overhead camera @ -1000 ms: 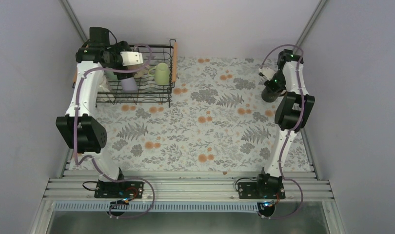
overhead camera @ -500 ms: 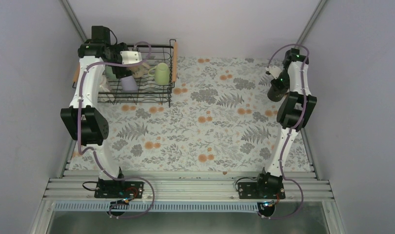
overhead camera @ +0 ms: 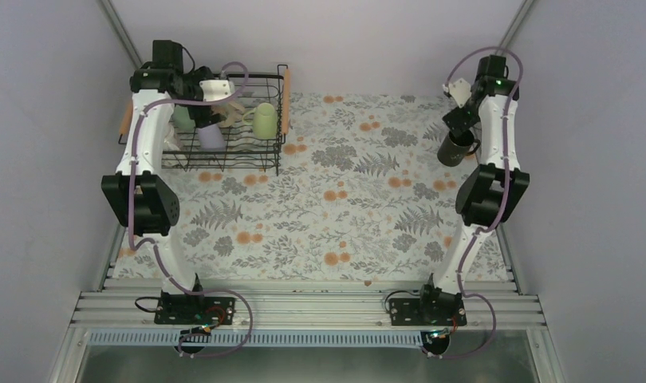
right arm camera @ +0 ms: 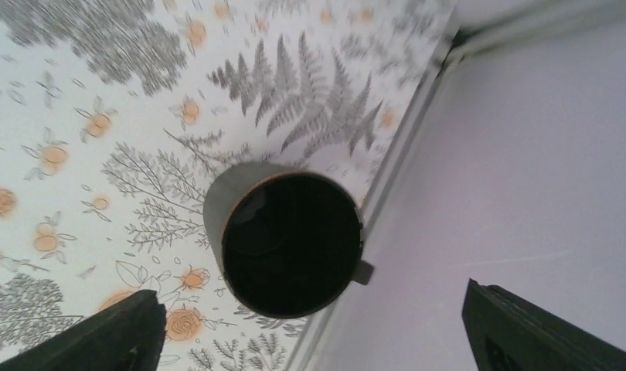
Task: Unload the cups from the dish rack
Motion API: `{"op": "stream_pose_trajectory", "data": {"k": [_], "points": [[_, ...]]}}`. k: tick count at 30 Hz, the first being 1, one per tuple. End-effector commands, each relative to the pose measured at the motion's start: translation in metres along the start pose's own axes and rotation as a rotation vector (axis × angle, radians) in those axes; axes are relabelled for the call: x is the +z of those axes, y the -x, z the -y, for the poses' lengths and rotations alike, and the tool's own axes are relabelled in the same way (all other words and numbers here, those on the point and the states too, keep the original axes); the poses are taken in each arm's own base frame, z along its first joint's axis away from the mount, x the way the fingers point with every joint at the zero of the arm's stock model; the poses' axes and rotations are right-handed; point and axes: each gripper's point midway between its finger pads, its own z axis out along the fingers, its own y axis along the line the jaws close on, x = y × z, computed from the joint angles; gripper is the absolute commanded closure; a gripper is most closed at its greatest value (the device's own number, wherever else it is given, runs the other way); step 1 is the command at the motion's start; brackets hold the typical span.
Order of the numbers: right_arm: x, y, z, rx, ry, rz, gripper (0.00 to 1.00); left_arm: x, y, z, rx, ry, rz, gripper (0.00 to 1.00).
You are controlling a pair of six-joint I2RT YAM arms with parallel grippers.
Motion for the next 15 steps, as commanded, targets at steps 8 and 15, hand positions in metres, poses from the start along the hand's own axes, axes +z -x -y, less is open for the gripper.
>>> {"op": "stream_pose_trajectory", "data": {"k": [8,15], "points": [[-0.131,0.095,-0.100,-0.176,0.120,0.365,0.00,0.047,0.029,0.001,0.142,-0.045,0.118,0.01],[-0.177,0.117,-0.148,-0.234,0.250,0.507,0.03,0.074,0.022,-0.025,0.252,-0.082,0.148,0.02]]}}
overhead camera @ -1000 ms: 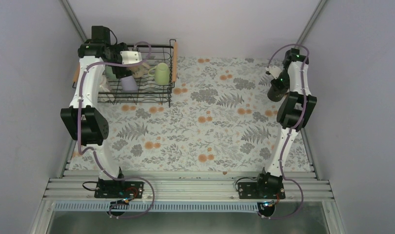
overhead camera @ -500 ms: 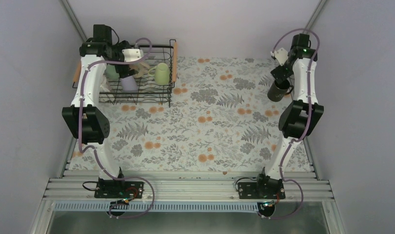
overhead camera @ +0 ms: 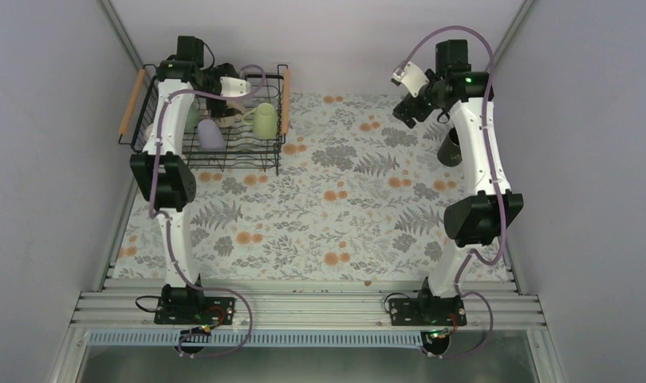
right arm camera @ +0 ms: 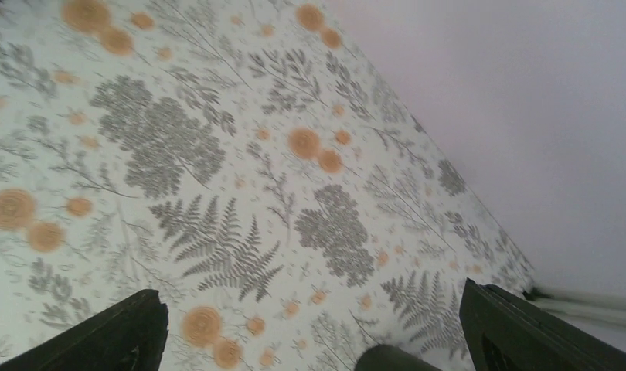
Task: Unload the cups from the dish rack
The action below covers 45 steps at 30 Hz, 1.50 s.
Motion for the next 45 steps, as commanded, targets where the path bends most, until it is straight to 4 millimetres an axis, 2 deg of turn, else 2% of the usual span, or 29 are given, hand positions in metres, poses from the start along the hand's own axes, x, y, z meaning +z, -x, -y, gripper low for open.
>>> {"op": "stream_pose_trajectory", "data": {"k": [1,7,15,20,25,29,32,36,45], "points": [[-0.019,0.020,-0.026,0.023,0.093,0.095,0.04,0.007,-0.001,-0.016,0.097,-0.013,0.048,0.02],[-0.016,0.018,-0.041,0.038,0.140,0.111,0.08,0.046,-0.026,-0.010,0.121,-0.036,0.029,0.03],[-0.004,0.006,-0.053,0.051,0.188,0.084,0.16,0.071,-0.028,0.003,0.107,-0.086,0.095,0.08],[0.002,0.004,-0.061,0.065,0.221,0.088,0.18,0.087,-0.034,-0.010,0.056,-0.034,0.103,0.18],[0.003,-0.001,-0.067,0.067,0.234,0.083,0.20,0.100,-0.032,-0.012,0.021,-0.022,0.138,0.23],[0.004,-0.005,-0.071,0.063,0.243,0.077,0.20,0.111,-0.035,-0.006,0.022,-0.042,0.125,0.27],[0.004,-0.008,-0.073,0.063,0.247,0.069,0.21,0.116,-0.036,0.005,0.030,-0.079,0.123,0.28],[0.004,-0.007,-0.074,0.057,0.247,0.077,0.21,0.122,-0.038,0.010,0.043,-0.096,0.105,0.34],[0.007,-0.008,-0.075,0.054,0.258,0.076,0.24,0.120,-0.038,0.020,0.063,-0.134,0.094,0.53]]}}
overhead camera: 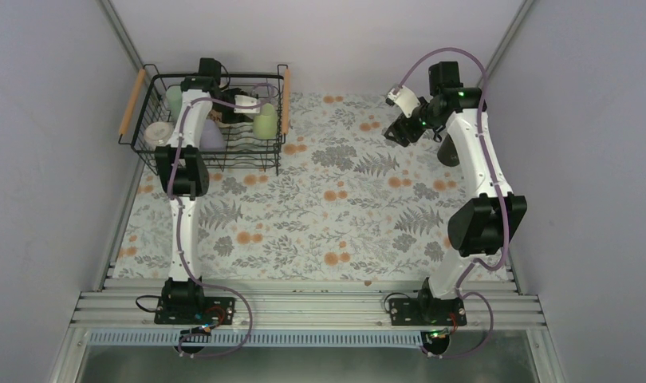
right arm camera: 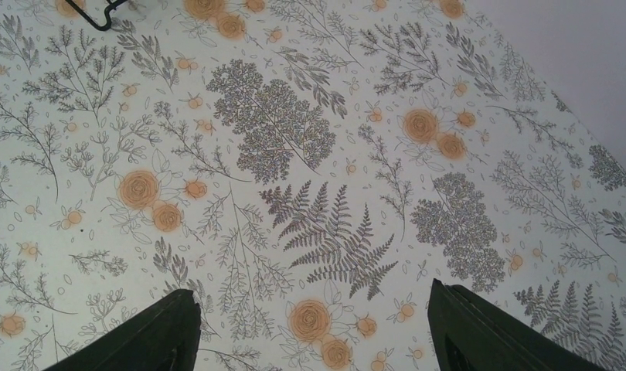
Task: Unload the cups from the dish rack
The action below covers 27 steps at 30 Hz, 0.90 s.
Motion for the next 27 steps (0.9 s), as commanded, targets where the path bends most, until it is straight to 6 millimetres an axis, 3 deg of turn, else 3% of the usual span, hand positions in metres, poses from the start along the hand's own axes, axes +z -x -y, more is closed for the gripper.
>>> {"op": "stream_pose_trajectory", "data": {"k": [1,6,8,9,10,11,20,27], "points": [[-0.008,0.011,-0.007,-0.024,0.007,0.043,0.24,0.004,0.004,0.009,0.024,-0.040,0.022,0.54],[-0.007,0.013,-0.009,-0.020,0.020,0.053,0.26,0.005,0.005,0.013,0.017,-0.054,0.020,0.61],[-0.007,0.013,-0.009,-0.018,0.022,0.054,0.26,0.005,0.007,0.016,0.021,-0.065,0.018,0.71],[-0.006,0.013,-0.009,-0.018,0.025,0.054,0.27,0.005,0.007,0.018,0.026,-0.073,0.016,0.79],[-0.006,0.013,-0.009,-0.016,0.024,0.054,0.27,0.006,0.006,0.020,0.028,-0.080,0.011,0.93],[-0.006,0.013,-0.009,-0.017,0.025,0.055,0.27,0.005,0.006,0.019,0.028,-0.078,0.007,0.97],[-0.008,0.015,-0.011,-0.008,0.034,0.066,0.27,-0.012,0.020,0.003,-0.004,-0.022,0.021,0.98],[-0.011,0.016,-0.016,-0.009,0.044,0.076,0.27,-0.049,0.044,-0.022,-0.016,0.075,0.035,0.98]]}}
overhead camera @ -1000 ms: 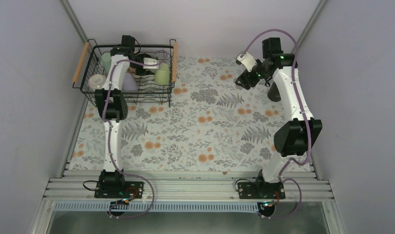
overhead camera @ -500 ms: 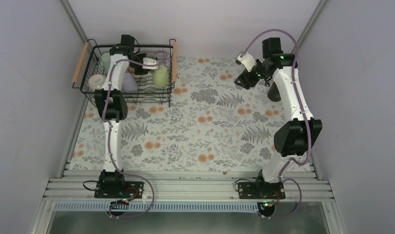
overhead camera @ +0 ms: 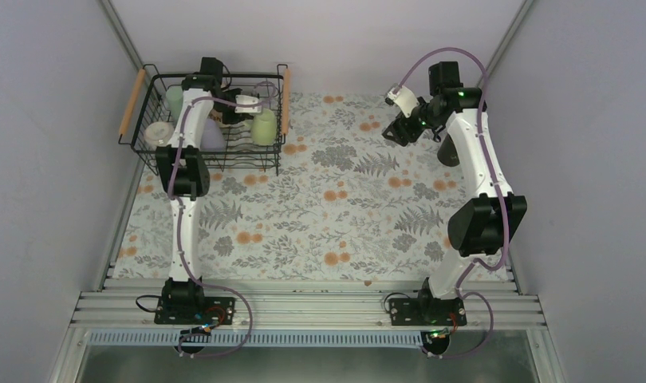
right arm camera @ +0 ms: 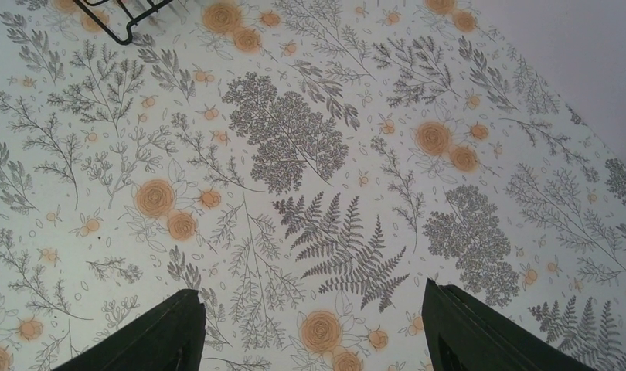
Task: Unload the cups from the dish rack
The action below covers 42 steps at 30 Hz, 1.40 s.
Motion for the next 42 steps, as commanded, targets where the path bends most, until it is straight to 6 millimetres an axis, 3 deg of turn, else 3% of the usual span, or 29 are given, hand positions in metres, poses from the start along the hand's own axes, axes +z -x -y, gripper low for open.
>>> {"op": "stream_pose_trajectory", "data": {"k": [1,8,13,16,20,24,28,34,39,42], "points": [[-0.010,0.012,-0.012,-0.011,0.016,0.049,0.27,-0.053,0.043,-0.029,0.007,0.121,0.058,0.98],[-0.015,0.020,-0.014,-0.008,0.025,0.085,0.27,-0.108,0.072,-0.063,-0.052,0.286,0.063,0.98],[-0.025,0.040,-0.029,0.005,0.106,0.180,0.26,-0.167,0.109,-0.085,-0.113,0.426,0.138,0.98],[-0.036,0.059,-0.044,0.000,0.204,0.264,0.24,-0.208,0.143,-0.086,-0.129,0.481,0.237,0.98],[-0.057,0.084,-0.064,-0.007,0.347,0.376,0.23,-0.236,0.182,-0.066,-0.139,0.449,0.415,0.98],[-0.086,0.109,-0.090,-0.022,0.529,0.538,0.21,-0.249,0.216,-0.034,-0.148,0.356,0.649,0.97],[-0.112,0.123,-0.110,-0.024,0.726,0.695,0.18,-0.261,0.239,-0.009,-0.146,0.380,0.839,0.98],[-0.102,0.113,-0.116,0.006,0.860,0.780,0.15,-0.273,0.266,0.019,-0.111,0.497,1.041,0.98],[-0.093,0.110,-0.113,0.074,0.944,0.814,0.12,-0.266,0.288,0.031,-0.115,0.553,1.137,0.98],[-0.082,0.108,-0.119,0.007,0.895,0.788,0.15,-0.257,0.304,0.032,-0.120,0.510,1.158,0.98]]}}
